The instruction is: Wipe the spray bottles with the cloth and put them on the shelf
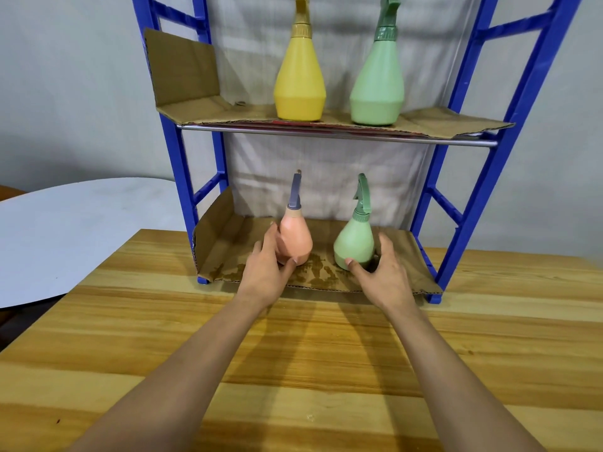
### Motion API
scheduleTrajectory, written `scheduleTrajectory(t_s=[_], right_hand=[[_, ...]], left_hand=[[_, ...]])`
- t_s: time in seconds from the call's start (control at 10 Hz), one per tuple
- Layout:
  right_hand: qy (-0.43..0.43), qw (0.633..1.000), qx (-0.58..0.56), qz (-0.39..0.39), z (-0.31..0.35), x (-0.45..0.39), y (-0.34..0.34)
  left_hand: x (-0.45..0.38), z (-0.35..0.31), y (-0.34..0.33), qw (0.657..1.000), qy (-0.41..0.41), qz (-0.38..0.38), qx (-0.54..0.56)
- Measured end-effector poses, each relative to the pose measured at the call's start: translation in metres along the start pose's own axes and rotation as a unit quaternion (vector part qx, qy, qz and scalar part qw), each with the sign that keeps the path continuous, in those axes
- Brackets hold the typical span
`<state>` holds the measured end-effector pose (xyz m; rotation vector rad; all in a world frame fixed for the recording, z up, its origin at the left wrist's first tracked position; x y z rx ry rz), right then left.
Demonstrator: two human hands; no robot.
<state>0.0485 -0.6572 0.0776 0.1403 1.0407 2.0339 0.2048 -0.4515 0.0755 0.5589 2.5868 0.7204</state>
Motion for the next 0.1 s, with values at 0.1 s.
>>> scheduleTrajectory(t_s=[0.1], right_hand=[[-0.006,1.0,-0.014,-0.017,-0.0026,0.007,0.0107]], left_hand=[[0.0067,-0.003,0.007,1.0,-0.02,-0.007,0.004]])
Point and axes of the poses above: each hand's wrist, its own x-axis away from the middle knuckle, its own y-axis out of the back of the hand, z = x × y, the point moved 9 cm from there along -x, towards the middle knuckle, and after that the axes turned 7 degrees about x, right-handed, at the moved point
